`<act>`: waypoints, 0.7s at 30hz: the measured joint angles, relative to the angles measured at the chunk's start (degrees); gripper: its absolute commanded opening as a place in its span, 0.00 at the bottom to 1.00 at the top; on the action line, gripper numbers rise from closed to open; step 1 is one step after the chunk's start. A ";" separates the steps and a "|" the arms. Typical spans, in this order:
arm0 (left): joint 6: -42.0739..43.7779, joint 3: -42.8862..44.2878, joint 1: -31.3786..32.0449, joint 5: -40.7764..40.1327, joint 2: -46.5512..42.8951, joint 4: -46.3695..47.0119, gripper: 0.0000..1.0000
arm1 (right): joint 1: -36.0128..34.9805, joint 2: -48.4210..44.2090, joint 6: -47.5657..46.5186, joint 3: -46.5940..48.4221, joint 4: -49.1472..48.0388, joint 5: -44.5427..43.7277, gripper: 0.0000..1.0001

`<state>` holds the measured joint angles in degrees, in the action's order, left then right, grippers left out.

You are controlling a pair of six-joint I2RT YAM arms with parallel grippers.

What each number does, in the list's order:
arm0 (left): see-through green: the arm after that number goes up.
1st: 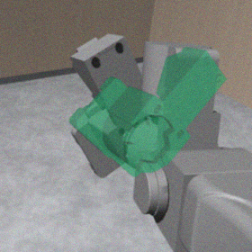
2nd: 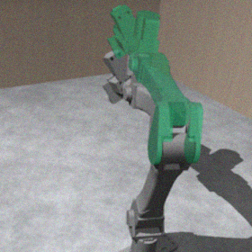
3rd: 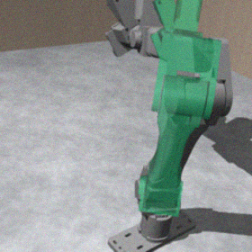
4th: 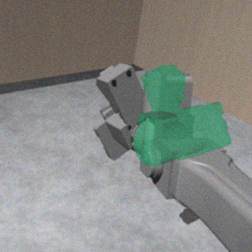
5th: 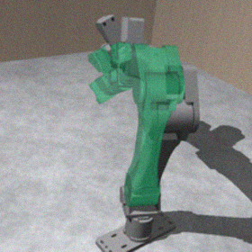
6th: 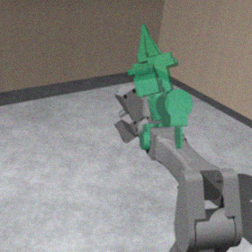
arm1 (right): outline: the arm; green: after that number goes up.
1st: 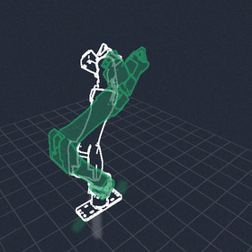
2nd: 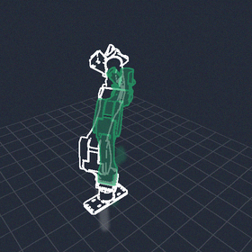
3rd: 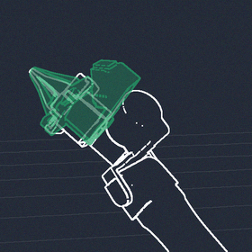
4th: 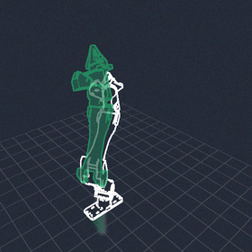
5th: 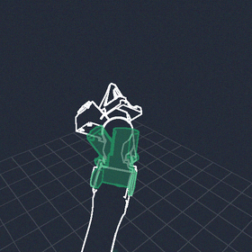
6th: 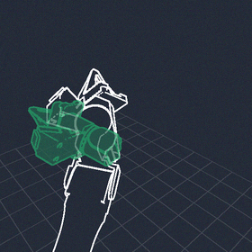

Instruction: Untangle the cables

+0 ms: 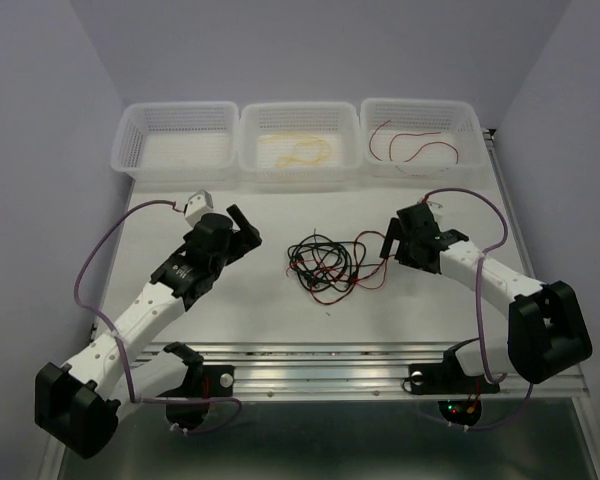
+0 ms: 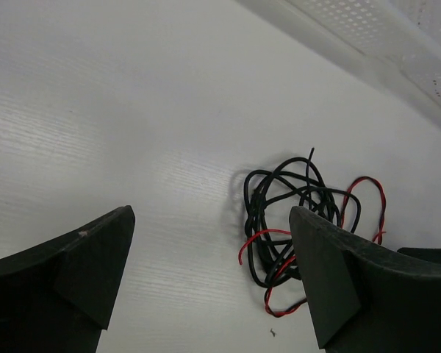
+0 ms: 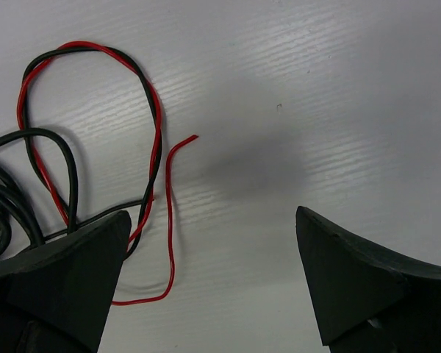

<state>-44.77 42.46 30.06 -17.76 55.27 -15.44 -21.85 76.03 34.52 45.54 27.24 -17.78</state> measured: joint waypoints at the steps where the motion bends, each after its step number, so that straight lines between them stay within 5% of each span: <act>1: -0.37 -0.72 0.09 0.13 -1.38 0.00 0.99 | 0.00 0.94 0.09 0.00 -0.61 -0.26 0.95; 14: -2.05 -2.73 0.33 0.37 -2.58 -0.33 0.99 | -1.88 12.52 1.51 2.40 -4.22 -1.31 0.77; 17: -2.08 -2.75 0.35 0.48 -1.62 -0.22 0.99 | -2.78 12.74 1.88 2.40 -5.27 -1.25 0.65; 21: -2.10 -3.41 0.35 0.79 -1.03 0.04 0.99 | -3.72 13.99 3.26 2.47 -6.10 -1.66 0.28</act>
<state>-46.87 39.05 30.41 -16.97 54.24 -15.40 -25.56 90.02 37.78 48.01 21.15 -19.44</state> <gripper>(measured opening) 0.986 0.475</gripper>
